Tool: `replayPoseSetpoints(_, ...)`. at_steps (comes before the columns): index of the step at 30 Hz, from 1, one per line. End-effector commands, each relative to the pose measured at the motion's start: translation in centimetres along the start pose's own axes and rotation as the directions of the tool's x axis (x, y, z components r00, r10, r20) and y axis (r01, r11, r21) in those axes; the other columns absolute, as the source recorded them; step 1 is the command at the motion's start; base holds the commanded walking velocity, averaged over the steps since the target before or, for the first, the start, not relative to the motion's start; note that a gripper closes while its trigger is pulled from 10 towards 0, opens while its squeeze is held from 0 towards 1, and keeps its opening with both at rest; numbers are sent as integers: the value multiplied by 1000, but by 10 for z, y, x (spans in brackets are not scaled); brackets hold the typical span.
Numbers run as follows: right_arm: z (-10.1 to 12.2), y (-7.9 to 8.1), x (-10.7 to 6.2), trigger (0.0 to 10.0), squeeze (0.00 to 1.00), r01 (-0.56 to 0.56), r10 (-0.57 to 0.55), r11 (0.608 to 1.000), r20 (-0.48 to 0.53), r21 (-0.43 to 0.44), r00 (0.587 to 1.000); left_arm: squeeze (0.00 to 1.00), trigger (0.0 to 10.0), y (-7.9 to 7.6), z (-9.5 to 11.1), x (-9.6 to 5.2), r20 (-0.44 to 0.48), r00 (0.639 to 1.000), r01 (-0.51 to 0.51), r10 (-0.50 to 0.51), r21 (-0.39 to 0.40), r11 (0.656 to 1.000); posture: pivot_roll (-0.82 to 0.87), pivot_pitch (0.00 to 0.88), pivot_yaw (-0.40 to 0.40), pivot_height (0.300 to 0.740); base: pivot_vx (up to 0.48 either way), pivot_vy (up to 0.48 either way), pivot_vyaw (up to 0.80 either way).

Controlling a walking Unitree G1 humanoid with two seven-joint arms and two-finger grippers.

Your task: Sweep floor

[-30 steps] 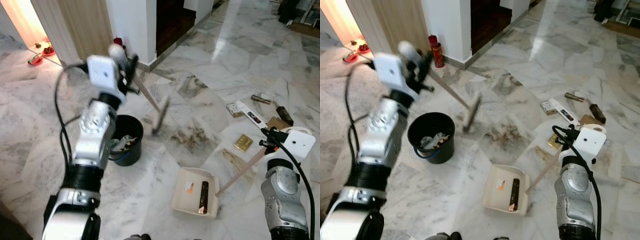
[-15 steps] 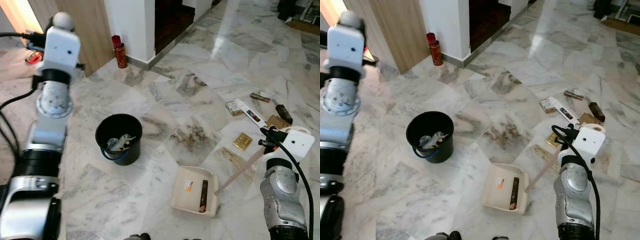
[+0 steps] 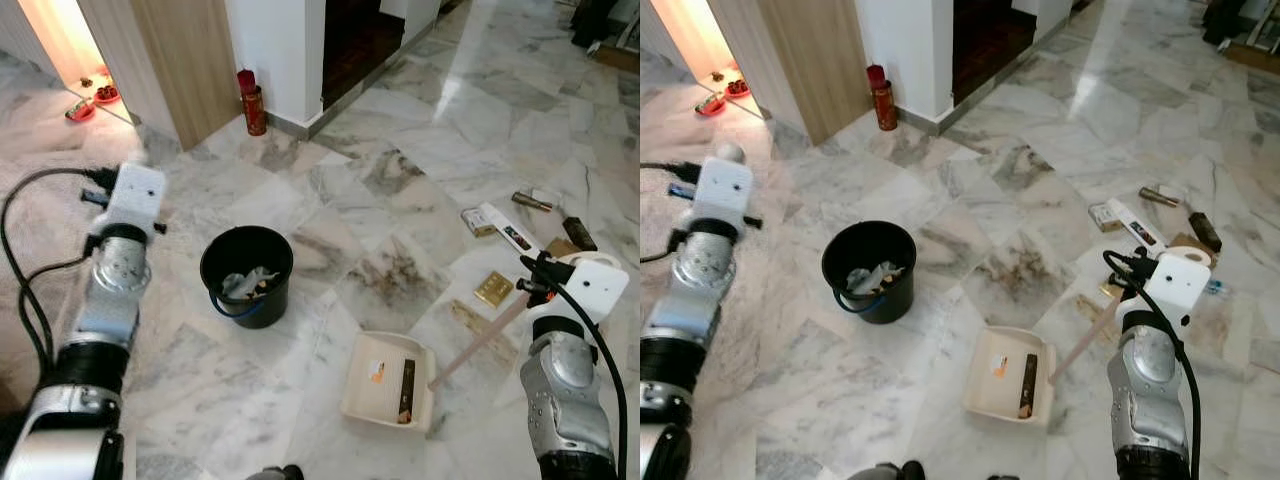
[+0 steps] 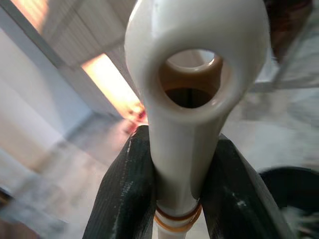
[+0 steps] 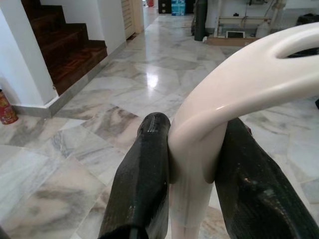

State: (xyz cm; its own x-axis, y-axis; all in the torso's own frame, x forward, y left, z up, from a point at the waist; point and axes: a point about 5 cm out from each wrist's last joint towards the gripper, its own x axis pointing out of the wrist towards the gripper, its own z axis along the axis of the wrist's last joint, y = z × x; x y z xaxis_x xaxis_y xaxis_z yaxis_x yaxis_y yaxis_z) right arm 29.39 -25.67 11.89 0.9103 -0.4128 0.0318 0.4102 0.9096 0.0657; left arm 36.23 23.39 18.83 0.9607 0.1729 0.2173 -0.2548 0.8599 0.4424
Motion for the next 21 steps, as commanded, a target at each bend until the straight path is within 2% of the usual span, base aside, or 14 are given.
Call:
replayPoseSetpoints(1, 9, -2, 3, 10000, 0, 6, -7, 1000, 45, 14, 999, 0, 10000, 3, 0, -1, 25, 1000, -1, 2, -45, 999, 107, 122, -10, 740, 0, 0, 0)
replayPoseSetpoints(2, 9, -1, 3, 10000, 0, 3, -3, 1000, 44, 9, 999, 0, 10000, 0, -3, -3, 17, 1000, 15, -14, -76, 997, 106, 120, -10, 740, 0, 0, 0)
replayPoseSetpoints(5, 9, 1, 4, 10000, 0, -4, 4, 1000, 47, 11, 999, 0, 10000, -4, -13, -8, -16, 999, 34, -35, -62, 997, 103, 116, -9, 740, 0, 0, 0)
replayPoseSetpoints(8, 10, 2, 4, 10000, 0, -10, 10, 1000, 51, 12, 999, 0, 10000, -5, -13, -8, -21, 999, 28, -32, -151, 988, 102, 112, -11, 740, 0, 0, 0)
replayPoseSetpoints(9, 10, 2, 4, 10000, 0, -13, 13, 1000, 50, 11, 999, 0, 10000, -6, -10, -8, -6, 999, 36, -39, -254, 967, 102, 106, -12, 740, 0, 0, 0)
replayPoseSetpoints(11, 10, 2, 4, 10000, 0, -15, 14, 1000, 50, 9, 999, 0, 10000, -8, -7, -8, 16, 999, 46, -43, -313, 949, 102, 105, -13, 740, 0, 0, 0)
replayPoseSetpoints(15, 10, 0, 5, 10000, 0, -15, 15, 1000, 49, 3, 999, 0, 10000, -9, -5, -8, 38, 999, 49, -39, -324, 945, 99, 102, -14, 740, 0, 0, 0)
replayPoseSetpoints(21, 11, 1, 6, 10000, 0, -19, 19, 1000, 47, 9, 999, 0, 10000, -11, -1, -7, 57, 997, 65, -50, -313, 948, 101, 115, -17, 740, 0, 362, 0)
